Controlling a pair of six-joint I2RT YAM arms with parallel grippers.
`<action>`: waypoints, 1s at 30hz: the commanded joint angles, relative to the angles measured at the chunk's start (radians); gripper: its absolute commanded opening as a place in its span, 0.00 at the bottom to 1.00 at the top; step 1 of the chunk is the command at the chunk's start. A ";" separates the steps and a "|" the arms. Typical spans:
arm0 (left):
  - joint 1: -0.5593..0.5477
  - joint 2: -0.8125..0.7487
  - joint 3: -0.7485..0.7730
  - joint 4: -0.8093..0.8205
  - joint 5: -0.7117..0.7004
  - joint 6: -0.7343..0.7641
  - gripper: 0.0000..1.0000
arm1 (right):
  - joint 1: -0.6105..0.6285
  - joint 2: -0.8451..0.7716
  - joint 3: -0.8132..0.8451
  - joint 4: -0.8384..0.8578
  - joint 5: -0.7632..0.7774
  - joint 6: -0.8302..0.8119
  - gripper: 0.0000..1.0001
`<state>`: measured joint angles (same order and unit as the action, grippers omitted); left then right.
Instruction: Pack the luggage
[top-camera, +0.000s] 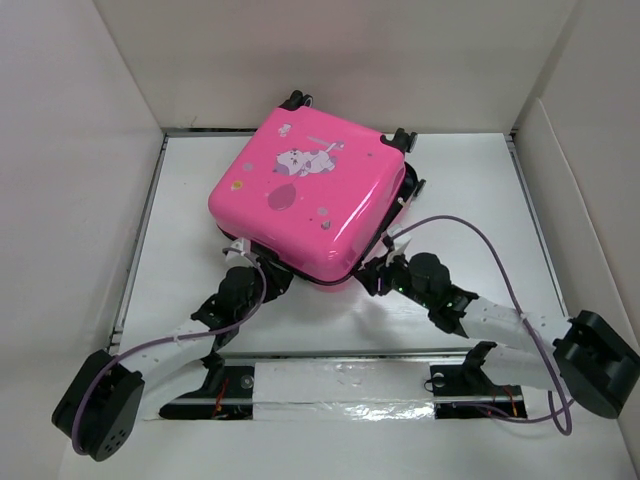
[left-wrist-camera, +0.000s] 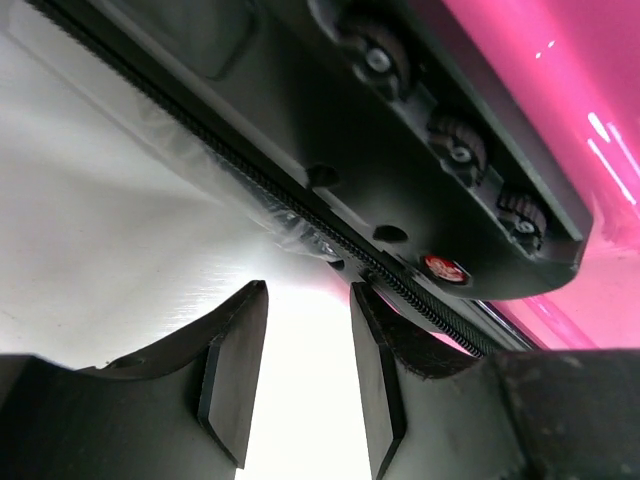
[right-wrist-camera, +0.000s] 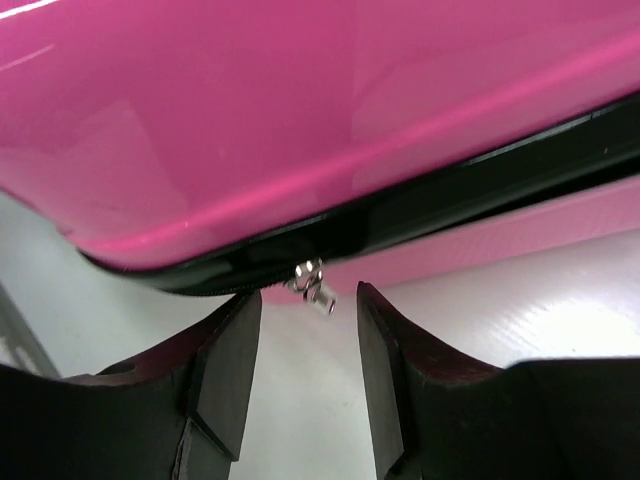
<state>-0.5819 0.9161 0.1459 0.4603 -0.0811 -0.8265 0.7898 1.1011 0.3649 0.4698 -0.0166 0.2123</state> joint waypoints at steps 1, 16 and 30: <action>-0.018 0.000 0.040 0.172 0.020 0.010 0.35 | 0.019 0.049 0.051 0.138 0.101 -0.048 0.47; -0.042 0.260 0.118 0.546 0.161 -0.031 0.31 | 0.284 0.072 0.048 0.032 0.283 0.015 0.00; -0.174 0.385 0.248 0.516 -0.020 -0.023 0.27 | 0.582 0.354 0.404 -0.023 0.387 0.144 0.00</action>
<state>-0.7578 1.3231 0.2550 0.8047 0.0196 -0.8402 1.2591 1.4166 0.6548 0.2539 0.5491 0.3328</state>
